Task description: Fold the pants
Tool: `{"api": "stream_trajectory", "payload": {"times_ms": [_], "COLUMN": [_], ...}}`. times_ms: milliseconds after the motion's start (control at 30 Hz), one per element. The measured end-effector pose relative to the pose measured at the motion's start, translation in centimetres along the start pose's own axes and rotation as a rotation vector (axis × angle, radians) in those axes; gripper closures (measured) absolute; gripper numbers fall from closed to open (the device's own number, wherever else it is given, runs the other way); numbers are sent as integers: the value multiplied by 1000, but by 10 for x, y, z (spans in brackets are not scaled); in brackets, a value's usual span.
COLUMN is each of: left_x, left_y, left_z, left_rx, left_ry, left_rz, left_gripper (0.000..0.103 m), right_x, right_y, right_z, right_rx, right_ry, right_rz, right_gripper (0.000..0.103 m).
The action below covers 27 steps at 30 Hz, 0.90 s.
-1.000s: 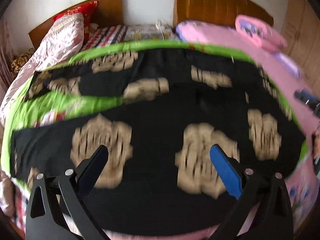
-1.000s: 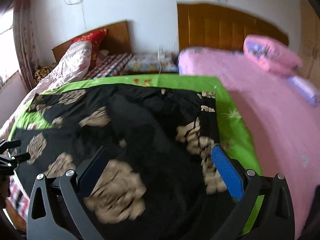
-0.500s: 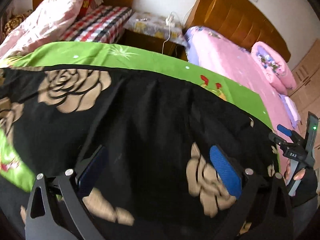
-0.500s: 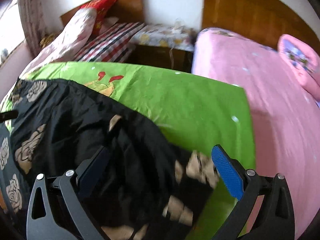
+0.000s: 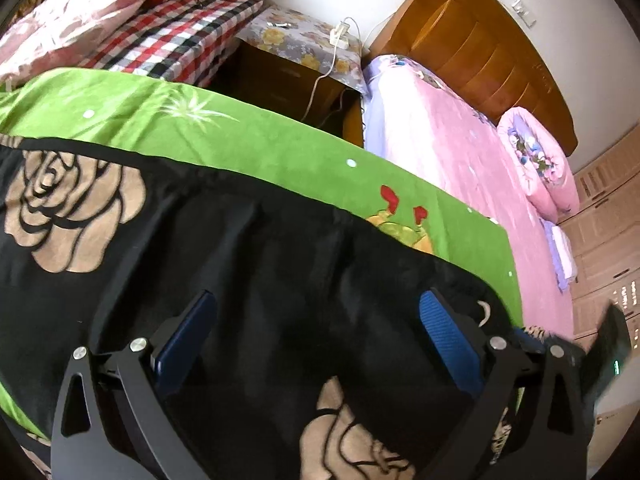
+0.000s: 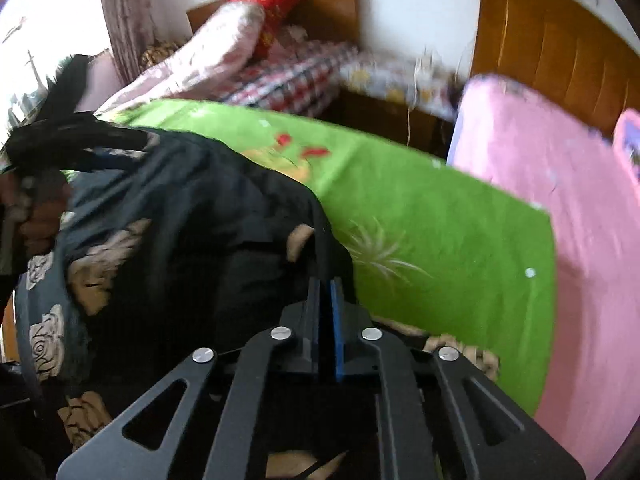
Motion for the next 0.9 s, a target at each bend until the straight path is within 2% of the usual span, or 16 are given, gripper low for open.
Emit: {"api": "stream_trajectory", "payload": {"times_ms": [133, 233, 300, 333, 367, 433, 533, 633, 700, 733, 800, 833, 900], "left_x": [-9, -10, -15, -19, -24, -25, -17, -11, -9, -7, -5, -4, -1], "left_y": [2, 7, 4, 2, 1, -1, -3, 3, 6, 6, 7, 7, 8], "left_z": [14, 31, 34, 34, 34, 38, 50, 48, 47, 47, 45, 43, 39], "left_rx": [41, 78, 75, 71, 63, 64, 100, 90, 87, 89, 92, 91, 86], "left_ry": [-58, -24, -45, -53, -43, -10, 36, 61, 55, 57, 52, 46, 34], "left_rz": [-72, -111, -139, -129, -107, -70, -75, -69, -77, -80, -89, -92, -105], "left_gripper": [2, 2, 2, 2, 2, 2, 2, 2, 2, 2, 2, 2, 2], "right_x": [29, 18, -3, -10, -19, -33, -42, -53, -58, -57, -46, -37, -19], "right_y": [-12, -9, -1, -4, -3, 6, 13, 18, 15, 11, 7, 6, 7], "right_z": [-33, -39, -38, -36, -34, -24, -3, 33, 52, 61, 60, 56, 38], "right_rx": [-90, -151, -137, -106, -93, -80, -42, 53, 117, 157, 166, 163, 102], "right_ry": [-2, -79, -71, -41, -27, 12, 37, 14, 30, 36, 50, 73, 33], "right_rz": [-59, -50, 7, 43, 85, 146, 140, 91, 91, 84, 32, 13, -64], "right_gripper": [101, 99, 79, 28, 9, 7, 7, 7, 14, 37, 66, 90, 95]}}
Point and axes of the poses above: each gripper's, at about its wrist camera, not at the fingertips, and z roughly the way its jaws point, x to its left, y to its top, the point moved 10 cm from there along z, roughly the way its jaws point, and after that the axes turned 11 degrees about z, right-handed, at the moved point
